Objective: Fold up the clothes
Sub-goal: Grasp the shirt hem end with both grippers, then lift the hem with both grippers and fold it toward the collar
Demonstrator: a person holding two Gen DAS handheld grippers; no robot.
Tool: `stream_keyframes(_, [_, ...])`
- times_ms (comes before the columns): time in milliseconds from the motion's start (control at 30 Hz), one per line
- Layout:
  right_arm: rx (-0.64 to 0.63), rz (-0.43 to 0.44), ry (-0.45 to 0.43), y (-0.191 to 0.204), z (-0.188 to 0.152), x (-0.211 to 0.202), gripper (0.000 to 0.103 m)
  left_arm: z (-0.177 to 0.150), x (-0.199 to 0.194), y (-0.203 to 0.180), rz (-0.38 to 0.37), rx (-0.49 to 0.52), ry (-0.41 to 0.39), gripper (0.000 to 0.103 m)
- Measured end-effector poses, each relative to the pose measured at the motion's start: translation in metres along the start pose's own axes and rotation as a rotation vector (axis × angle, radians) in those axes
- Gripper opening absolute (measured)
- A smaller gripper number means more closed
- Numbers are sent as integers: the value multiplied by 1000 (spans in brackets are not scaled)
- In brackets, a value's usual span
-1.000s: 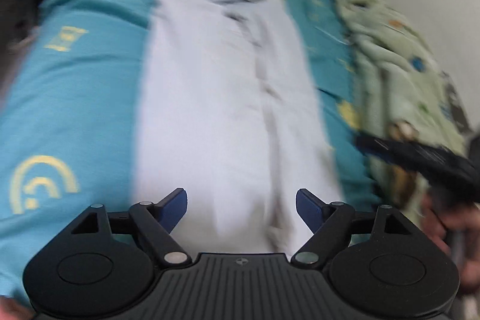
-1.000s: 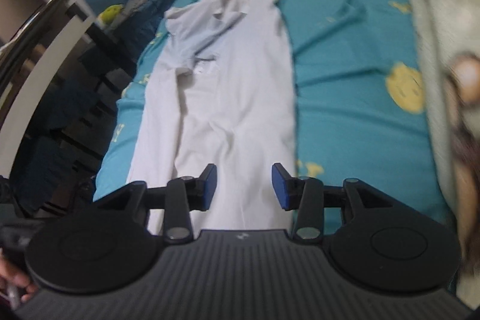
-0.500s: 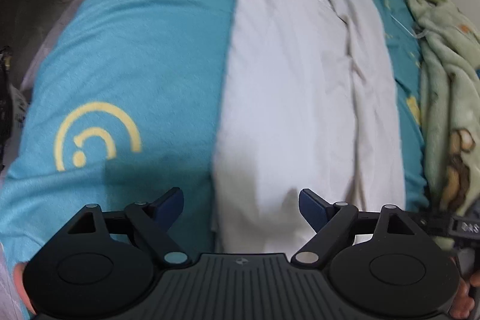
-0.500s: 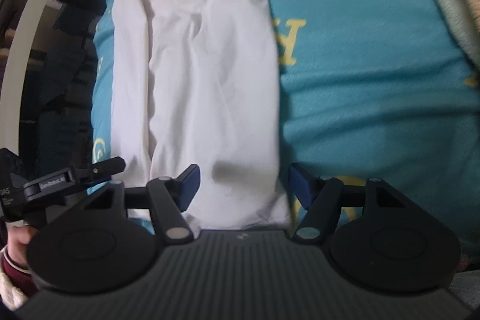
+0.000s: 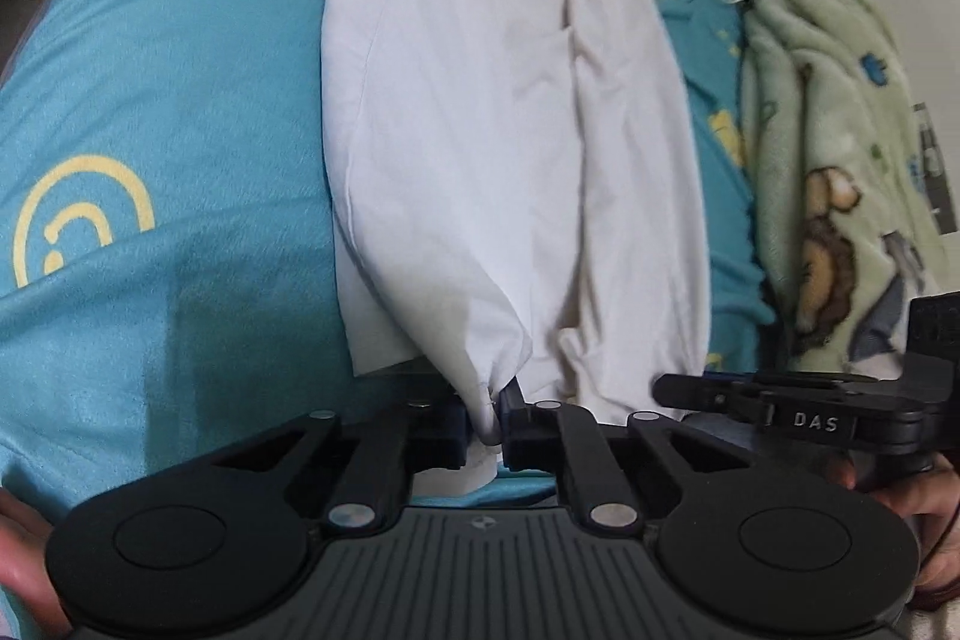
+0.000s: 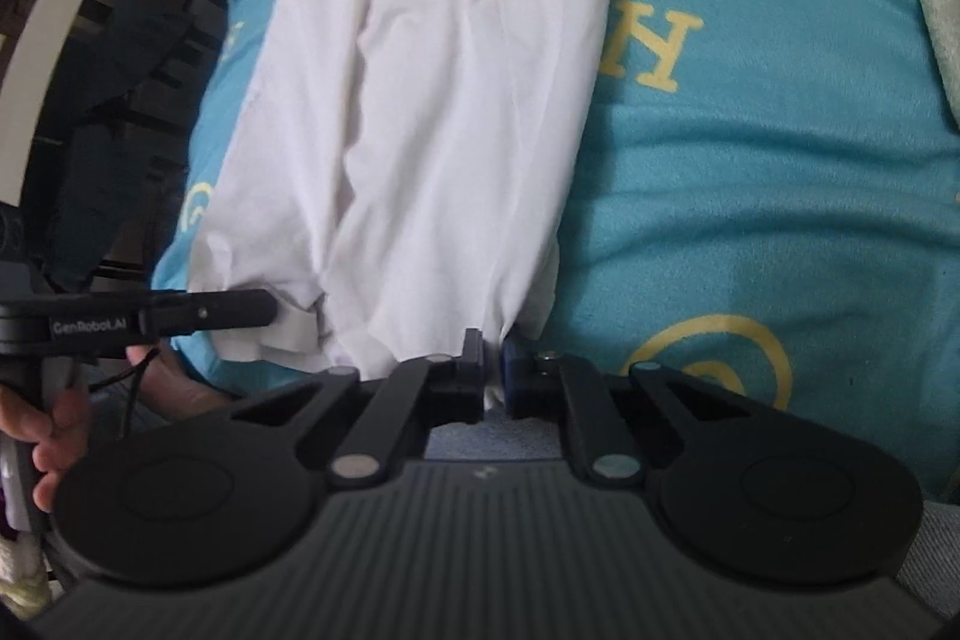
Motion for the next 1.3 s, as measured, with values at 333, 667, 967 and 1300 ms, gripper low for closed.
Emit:
stream_keyframes(333, [-18, 96, -217, 19, 2, -99, 6, -7, -115, 0, -110, -5, -200, 7])
stream_keyframes(667, [-80, 134, -335, 41, -57, -172, 6, -80, -195, -30, -165, 57, -269, 7])
stream_keyframes(967, [-65, 154, -417, 37, -82, -207, 6, -114, -232, -37, -242, 63, -352, 7])
stream_keyframes(1300, [37, 146, -565, 15, 49, -191, 6, 26, -205, -52, -224, 17, -536, 8])
Point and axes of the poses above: each gripper's, at about its wrist camera, not at the fingertips, and x roughly the way its jaws point, y to its left, z to its top, the point moved 3 cm from there along x, roughly the way its jaws point, and after that the axes turned 7 degrees about -x, right-handed, at the moved point
